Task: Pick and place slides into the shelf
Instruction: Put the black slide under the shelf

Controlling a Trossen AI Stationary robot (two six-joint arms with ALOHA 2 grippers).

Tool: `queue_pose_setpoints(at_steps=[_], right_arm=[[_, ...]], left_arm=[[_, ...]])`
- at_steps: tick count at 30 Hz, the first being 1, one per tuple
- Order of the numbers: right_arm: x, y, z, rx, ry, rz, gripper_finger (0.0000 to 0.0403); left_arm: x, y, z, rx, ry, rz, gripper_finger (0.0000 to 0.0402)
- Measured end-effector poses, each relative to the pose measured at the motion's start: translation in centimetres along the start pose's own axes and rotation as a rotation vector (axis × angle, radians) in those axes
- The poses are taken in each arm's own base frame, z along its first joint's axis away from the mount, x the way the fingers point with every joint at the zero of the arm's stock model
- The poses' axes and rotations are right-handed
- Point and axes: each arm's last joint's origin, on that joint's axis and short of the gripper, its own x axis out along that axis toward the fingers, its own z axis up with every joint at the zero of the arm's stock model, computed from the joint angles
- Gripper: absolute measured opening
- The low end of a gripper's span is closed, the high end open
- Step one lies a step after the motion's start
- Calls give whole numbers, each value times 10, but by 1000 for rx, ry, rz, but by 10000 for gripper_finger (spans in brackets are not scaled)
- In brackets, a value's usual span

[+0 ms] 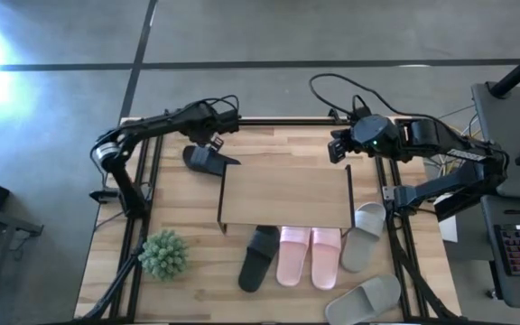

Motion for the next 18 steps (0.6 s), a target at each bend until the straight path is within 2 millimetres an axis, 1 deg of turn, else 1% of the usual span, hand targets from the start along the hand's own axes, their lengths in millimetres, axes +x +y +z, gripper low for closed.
queue_pose_setpoints(at_steps=[4, 7, 11, 18], right_arm=[[0, 0, 0, -4, 2, -2, 13], [0, 0, 0, -5, 2, -3, 13], [0, 0, 0, -4, 2, -3, 13], [0, -1, -1, -11, 11, -9, 13]], left_arm=[[3, -12, 13, -14, 31, -55, 130], [4, -21, 25, -47, 16, -105, 131], [8, -32, 35, -77, -5, -155, 131], [28, -56, 39, -60, 84, -207, 131]])
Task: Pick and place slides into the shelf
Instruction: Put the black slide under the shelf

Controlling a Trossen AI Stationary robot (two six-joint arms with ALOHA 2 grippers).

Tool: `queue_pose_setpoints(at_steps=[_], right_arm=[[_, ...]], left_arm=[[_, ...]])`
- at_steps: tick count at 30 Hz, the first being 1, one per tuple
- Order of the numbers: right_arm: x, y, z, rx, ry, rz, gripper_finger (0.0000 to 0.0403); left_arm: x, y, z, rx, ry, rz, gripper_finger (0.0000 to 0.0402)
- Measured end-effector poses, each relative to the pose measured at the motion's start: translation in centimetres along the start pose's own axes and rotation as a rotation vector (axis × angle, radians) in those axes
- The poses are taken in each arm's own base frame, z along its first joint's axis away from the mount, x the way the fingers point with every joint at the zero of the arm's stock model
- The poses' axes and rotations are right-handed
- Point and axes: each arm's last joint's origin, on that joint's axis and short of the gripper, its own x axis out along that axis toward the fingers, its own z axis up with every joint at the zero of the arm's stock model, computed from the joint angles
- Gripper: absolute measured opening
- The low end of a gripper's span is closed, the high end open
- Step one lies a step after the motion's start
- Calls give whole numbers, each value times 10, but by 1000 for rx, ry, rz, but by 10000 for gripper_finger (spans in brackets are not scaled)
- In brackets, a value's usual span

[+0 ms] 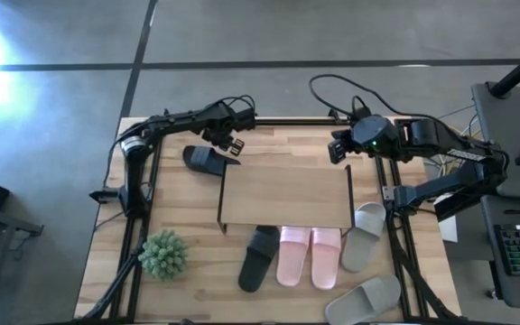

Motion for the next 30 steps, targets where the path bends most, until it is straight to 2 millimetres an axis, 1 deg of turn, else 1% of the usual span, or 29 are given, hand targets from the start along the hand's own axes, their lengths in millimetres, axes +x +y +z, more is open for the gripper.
queue_pose_setpoints(at_steps=[4, 7, 15, 23, 27, 30], right_arm=[[0, -2, -2, -13, 17, -14, 13], [0, -2, -3, -21, 27, -22, 13], [0, -3, -4, -32, 34, -28, 13], [0, -3, -4, -54, 34, -28, 13], [0, -3, -4, -68, 34, -28, 13], [0, -3, -4, -69, 34, -28, 13]], left_arm=[[13, -7, -1, 8, 48, 27, 131], [18, -9, -2, 21, 72, 46, 131], [25, -9, -7, 36, 95, 68, 131], [41, -6, -22, 79, 173, 134, 131], [45, -4, -26, 102, 159, 184, 131], [46, -4, -26, 152, 163, 183, 124]])
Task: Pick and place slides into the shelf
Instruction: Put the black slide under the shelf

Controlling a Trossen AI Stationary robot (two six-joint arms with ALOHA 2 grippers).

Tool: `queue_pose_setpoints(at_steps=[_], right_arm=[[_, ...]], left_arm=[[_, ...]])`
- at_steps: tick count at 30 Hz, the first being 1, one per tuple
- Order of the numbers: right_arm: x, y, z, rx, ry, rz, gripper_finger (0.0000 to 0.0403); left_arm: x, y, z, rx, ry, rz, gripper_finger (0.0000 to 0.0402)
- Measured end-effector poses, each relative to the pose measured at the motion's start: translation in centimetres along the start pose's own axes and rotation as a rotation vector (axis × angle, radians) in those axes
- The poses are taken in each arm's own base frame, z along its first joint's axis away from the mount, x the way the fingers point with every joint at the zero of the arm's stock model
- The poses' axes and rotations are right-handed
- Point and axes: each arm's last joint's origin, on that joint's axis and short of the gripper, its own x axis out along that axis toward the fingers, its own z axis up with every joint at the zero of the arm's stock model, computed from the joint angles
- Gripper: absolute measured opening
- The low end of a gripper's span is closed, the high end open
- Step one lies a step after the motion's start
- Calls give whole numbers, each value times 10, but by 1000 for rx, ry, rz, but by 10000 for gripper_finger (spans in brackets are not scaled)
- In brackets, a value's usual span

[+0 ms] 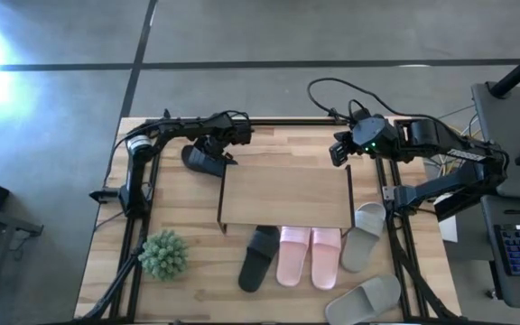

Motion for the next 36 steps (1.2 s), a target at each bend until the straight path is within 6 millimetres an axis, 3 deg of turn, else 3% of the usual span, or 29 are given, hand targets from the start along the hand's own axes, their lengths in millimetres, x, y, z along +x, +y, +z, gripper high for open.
queue_pose_setpoints(at_steps=[11, 20, 26, 31, 34, 36], right_arm=[[0, 0, 0, -4, 2, 0, 13], [0, -1, -2, -14, 16, -9, 13], [0, -1, -2, -18, 18, -13, 13], [0, -1, -2, -20, 14, -16, 13], [0, -1, -2, -19, 12, -15, 13], [0, -1, -2, -20, 12, -15, 13]], left_arm=[[0, 5, 4, 81, -99, 159, 7], [-12, 26, 6, 94, -169, 212, 2], [-46, 68, 1, -20, -281, 180, 1], [-80, 107, -15, -102, -407, 130, 1], [-103, 126, -29, -57, -509, 25, 1], [-118, 134, -40, 67, -591, -118, 0]])
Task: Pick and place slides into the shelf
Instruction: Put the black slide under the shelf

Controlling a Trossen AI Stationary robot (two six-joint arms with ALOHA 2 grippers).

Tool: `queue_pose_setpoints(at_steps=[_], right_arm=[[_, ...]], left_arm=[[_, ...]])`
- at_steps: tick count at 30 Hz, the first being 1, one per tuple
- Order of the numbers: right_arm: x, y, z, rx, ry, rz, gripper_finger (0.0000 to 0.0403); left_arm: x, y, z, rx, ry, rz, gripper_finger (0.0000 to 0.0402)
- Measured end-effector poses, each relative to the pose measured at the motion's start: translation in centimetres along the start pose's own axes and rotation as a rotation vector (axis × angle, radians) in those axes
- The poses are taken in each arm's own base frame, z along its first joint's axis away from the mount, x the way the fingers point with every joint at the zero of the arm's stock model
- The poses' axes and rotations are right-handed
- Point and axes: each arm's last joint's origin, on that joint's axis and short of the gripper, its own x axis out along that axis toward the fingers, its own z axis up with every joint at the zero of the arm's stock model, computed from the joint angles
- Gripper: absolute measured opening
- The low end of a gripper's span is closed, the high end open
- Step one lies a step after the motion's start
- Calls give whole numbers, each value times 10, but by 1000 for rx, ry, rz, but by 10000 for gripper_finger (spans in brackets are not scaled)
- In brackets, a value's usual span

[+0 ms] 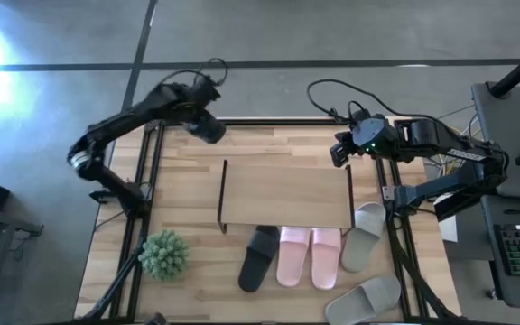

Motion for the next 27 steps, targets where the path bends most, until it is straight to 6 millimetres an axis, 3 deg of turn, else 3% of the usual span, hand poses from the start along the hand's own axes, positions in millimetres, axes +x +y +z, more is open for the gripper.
queue_pose_setpoints(at_steps=[4, 8, 13, 18, 22, 27], right_arm=[[1, 0, 0, -3, 1, -1, 13], [1, 1, 0, -3, 3, -2, 13], [1, 1, -1, -1, 4, -1, 13], [1, 1, -1, -1, 6, 0, 13], [1, 1, -1, -1, 6, 0, 13], [1, 1, -1, -1, 6, 1, 13]], left_arm=[[-41, -5, -10, 154, -157, -339, 0], [-74, -13, -24, 214, -246, -403, 0], [-116, -32, -47, 327, -371, -427, 0], [-155, -58, -78, 512, -519, -251, 0], [-175, -80, -101, 548, -596, -193, 0], [-192, -112, -125, 671, -622, -299, 0]])
